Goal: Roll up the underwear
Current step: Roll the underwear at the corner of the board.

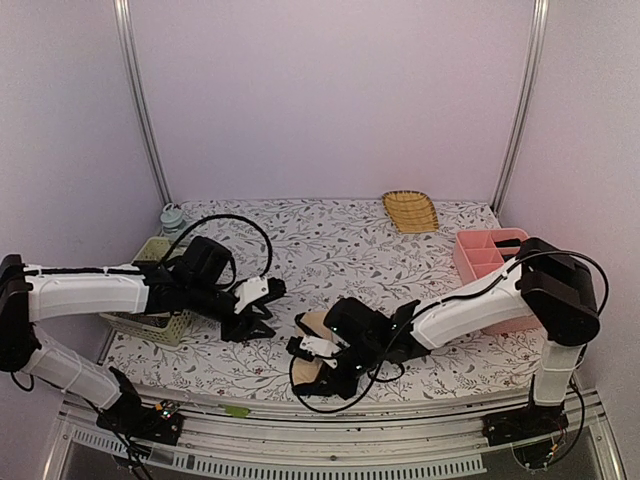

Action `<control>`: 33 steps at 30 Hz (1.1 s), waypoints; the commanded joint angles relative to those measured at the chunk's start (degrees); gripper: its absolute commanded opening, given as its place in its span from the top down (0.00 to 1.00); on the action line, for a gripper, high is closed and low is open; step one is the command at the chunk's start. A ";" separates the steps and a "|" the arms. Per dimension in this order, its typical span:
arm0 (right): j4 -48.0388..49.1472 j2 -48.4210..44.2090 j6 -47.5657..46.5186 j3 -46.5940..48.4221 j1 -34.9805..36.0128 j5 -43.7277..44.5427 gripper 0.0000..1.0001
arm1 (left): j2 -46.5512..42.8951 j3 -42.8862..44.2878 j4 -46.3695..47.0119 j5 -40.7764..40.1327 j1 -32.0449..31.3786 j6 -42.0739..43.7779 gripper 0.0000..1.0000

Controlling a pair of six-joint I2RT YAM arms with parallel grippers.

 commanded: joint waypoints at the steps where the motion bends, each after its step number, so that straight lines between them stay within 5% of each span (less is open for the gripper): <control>1: -5.48 6.41 8.87 4.49 -6.25 -18.72 1.00 | -6.18 -6.08 8.54 -3.72 0.17 0.33 0.57; 11: -8.99 19.57 20.57 12.26 -15.12 -40.14 1.00 | -15.87 -13.59 9.10 -6.86 -8.87 4.55 0.57; 20: -8.74 23.01 26.31 13.06 -17.89 -43.28 1.00 | -6.23 -13.32 14.20 -15.57 -22.31 4.06 0.62; 33: -10.60 24.29 26.76 14.28 -18.09 -41.36 1.00 | 6.25 -8.56 21.50 -28.59 -29.20 5.21 0.60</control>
